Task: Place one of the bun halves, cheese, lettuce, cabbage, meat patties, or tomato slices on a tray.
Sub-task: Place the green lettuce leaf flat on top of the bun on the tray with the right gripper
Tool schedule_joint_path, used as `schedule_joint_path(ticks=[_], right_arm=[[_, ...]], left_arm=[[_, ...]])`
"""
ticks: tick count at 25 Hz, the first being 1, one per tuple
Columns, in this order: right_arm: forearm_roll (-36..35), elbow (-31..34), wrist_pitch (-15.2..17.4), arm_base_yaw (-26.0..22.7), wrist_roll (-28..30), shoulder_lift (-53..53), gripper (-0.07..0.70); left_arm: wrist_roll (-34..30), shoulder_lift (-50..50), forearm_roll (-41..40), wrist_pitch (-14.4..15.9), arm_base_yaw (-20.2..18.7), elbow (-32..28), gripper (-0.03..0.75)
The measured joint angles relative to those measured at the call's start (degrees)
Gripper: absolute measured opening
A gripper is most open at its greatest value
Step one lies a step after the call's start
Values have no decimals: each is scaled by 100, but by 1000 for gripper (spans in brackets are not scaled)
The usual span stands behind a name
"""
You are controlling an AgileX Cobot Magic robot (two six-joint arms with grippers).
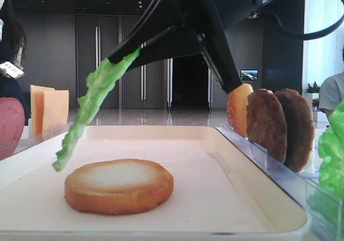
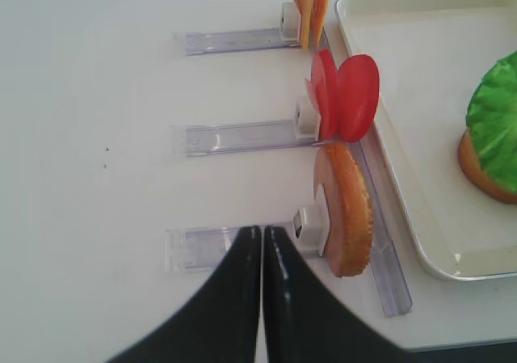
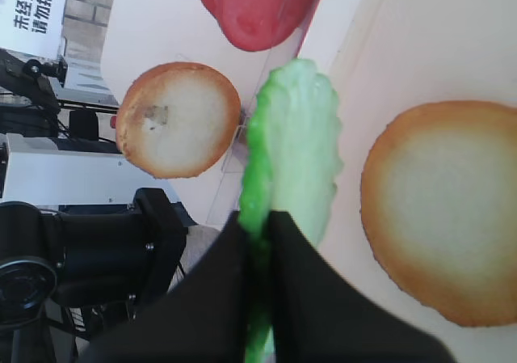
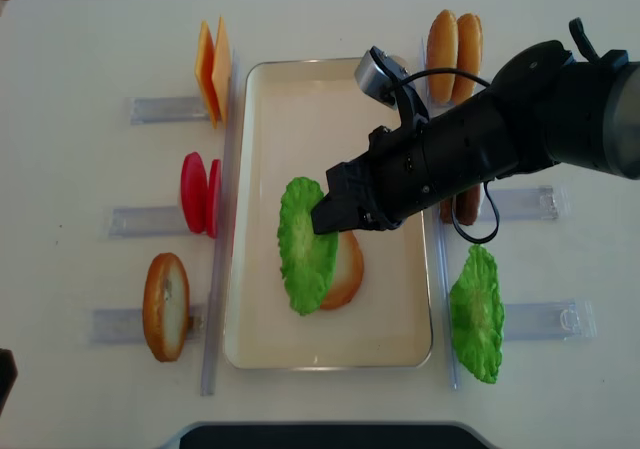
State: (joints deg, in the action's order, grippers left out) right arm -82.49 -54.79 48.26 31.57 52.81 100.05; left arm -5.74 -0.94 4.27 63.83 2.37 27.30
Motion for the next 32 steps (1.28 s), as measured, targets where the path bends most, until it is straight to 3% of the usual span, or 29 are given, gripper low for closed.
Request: schedule_joint_path(ticks=[17,32], right_arm=[[-269,0,306,-258,321,444,54],[-363,0,320,-258,552,521,54]], left_arm=[[0,0,0,0,0,0,-7],[0,0,0,0,0,0,-7]])
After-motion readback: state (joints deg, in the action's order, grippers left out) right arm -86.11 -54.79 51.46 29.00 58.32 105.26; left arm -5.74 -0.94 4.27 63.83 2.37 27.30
